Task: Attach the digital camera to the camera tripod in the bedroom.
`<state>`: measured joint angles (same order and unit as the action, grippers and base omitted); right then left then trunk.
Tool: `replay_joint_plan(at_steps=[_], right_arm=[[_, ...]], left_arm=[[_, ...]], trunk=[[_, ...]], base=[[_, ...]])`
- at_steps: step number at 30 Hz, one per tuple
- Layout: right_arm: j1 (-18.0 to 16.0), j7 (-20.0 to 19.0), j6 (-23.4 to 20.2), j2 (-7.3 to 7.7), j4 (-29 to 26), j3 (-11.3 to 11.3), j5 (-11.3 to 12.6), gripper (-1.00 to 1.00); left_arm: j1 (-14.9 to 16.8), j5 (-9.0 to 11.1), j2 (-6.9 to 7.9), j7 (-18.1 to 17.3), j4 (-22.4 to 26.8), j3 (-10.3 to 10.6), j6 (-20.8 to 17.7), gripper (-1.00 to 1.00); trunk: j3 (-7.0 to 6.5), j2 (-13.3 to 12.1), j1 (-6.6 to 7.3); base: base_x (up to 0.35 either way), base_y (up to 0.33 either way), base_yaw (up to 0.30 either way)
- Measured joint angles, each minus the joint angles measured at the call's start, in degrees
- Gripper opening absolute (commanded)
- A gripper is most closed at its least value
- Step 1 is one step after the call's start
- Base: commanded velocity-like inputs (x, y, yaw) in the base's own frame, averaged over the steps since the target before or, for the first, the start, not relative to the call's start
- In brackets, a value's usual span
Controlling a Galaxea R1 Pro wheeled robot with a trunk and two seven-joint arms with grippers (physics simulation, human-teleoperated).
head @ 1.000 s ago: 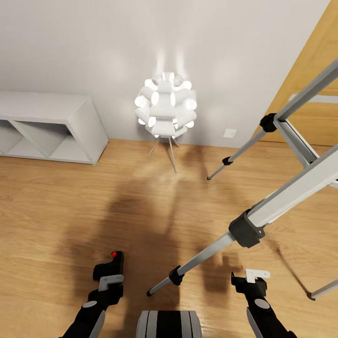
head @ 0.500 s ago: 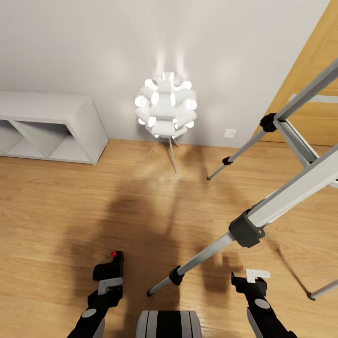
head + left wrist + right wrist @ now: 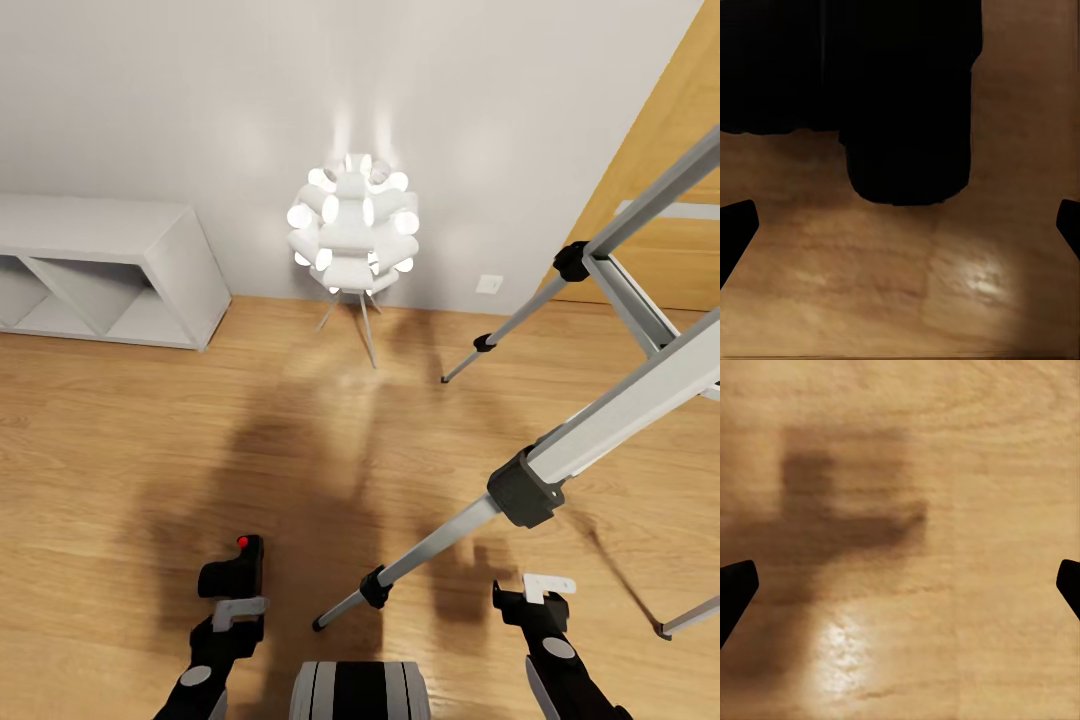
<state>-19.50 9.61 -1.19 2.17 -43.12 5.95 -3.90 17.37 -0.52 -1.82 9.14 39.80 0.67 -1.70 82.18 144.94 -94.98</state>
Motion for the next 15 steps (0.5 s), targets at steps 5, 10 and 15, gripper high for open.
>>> replay_joint_plan(at_steps=[5, 10, 15], right_arm=[[0.0, -0.1, 0.0, 0.06, 0.1, 0.0, 0.0, 1.00], [0.0, -0.1, 0.0, 0.09, 0.3, 0.0, 0.0, 1.00], [0.0, 0.0, 0.0, -0.01, 0.3, 0.0, 0.0, 1.00]], left_arm=[[1.7, -0.8, -1.04, 0.0, -3.3, 0.0, 0.3, 1.00], [2.9, -1.1, -1.26, 0.0, -5.7, 0.0, 1.3, 1.00], [3.4, -1.1, -1.31, 0.0, -6.9, 0.0, 4.2, 1.00]], trunk=[[0.00, 0.0, 0.00], [0.00, 0.0, 0.00], [0.00, 0.0, 0.00]], base=[[0.000, 0.000, 0.000], [0.000, 0.000, 0.000], [0.000, 0.000, 0.000]])
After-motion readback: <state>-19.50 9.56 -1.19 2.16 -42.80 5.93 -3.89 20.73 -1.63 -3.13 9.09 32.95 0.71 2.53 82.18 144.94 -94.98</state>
